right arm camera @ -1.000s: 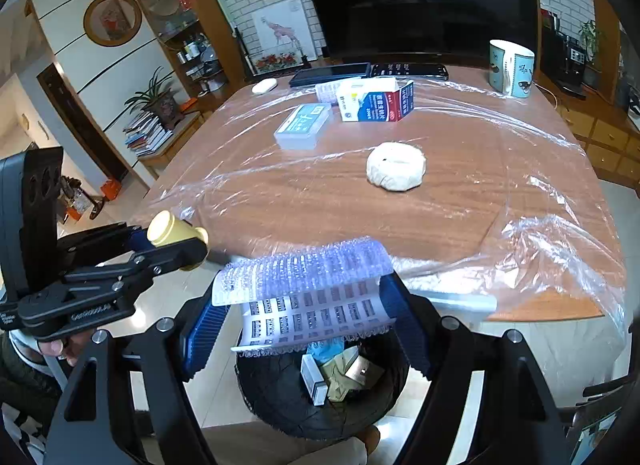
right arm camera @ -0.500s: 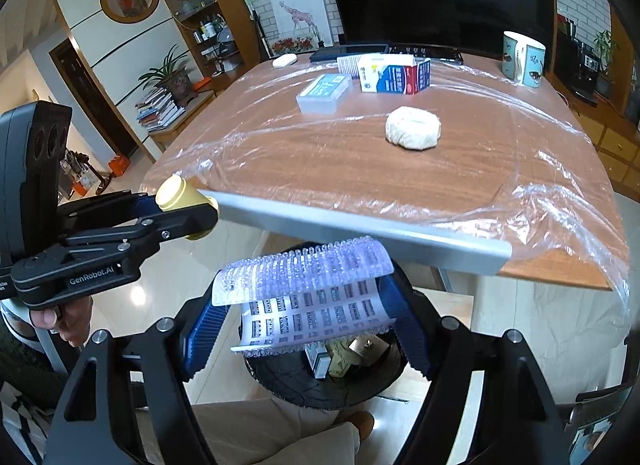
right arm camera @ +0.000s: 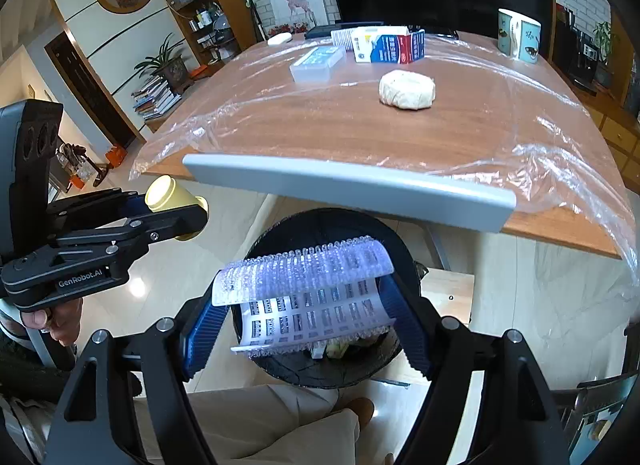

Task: Collect trash
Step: 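Carry the yellow cup and purple rack off the table over the wastebasket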

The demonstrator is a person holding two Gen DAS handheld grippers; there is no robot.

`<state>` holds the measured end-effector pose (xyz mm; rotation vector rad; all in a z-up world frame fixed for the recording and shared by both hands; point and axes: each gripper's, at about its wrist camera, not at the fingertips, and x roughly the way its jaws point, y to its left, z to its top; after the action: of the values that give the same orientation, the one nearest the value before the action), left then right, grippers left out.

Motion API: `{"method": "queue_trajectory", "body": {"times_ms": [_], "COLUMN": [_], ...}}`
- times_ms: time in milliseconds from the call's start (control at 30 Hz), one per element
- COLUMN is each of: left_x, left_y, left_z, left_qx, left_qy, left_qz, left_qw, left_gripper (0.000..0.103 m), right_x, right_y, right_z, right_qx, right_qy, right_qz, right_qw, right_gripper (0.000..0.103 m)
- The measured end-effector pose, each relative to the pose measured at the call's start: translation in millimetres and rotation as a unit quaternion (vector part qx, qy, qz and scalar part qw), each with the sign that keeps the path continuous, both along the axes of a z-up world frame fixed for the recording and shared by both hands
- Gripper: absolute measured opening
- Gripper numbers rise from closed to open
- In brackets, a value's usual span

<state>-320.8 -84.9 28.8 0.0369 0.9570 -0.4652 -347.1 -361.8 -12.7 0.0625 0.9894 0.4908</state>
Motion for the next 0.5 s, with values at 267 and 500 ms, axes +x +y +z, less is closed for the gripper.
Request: {"method": "queue_trajectory", "body": {"times_ms": [267, 500], "left_x": [-6.5, -7.6], "left_y": [-2.0, -3.2], "left_z": [-10.5, -22.5], "left_qx": [0.01, 0.021], "left_qy": [0.011, 0.023], "left_qz": [0.0, -0.002], "left_qw": [0.9999, 0.9995], "left_gripper": [0.038, 0.038], "right_x": [-3.8, -3.3], "right_y": [1.0, 0.1], "right_z": [-11.8, -24.8], "right_qx": [-0.006, -0.015], "right_qy": [0.011, 0.023], "right_qz": [0.002, -0.007], "right_qw": [1.0, 1.0], "right_gripper": [0.075, 0.075]}}
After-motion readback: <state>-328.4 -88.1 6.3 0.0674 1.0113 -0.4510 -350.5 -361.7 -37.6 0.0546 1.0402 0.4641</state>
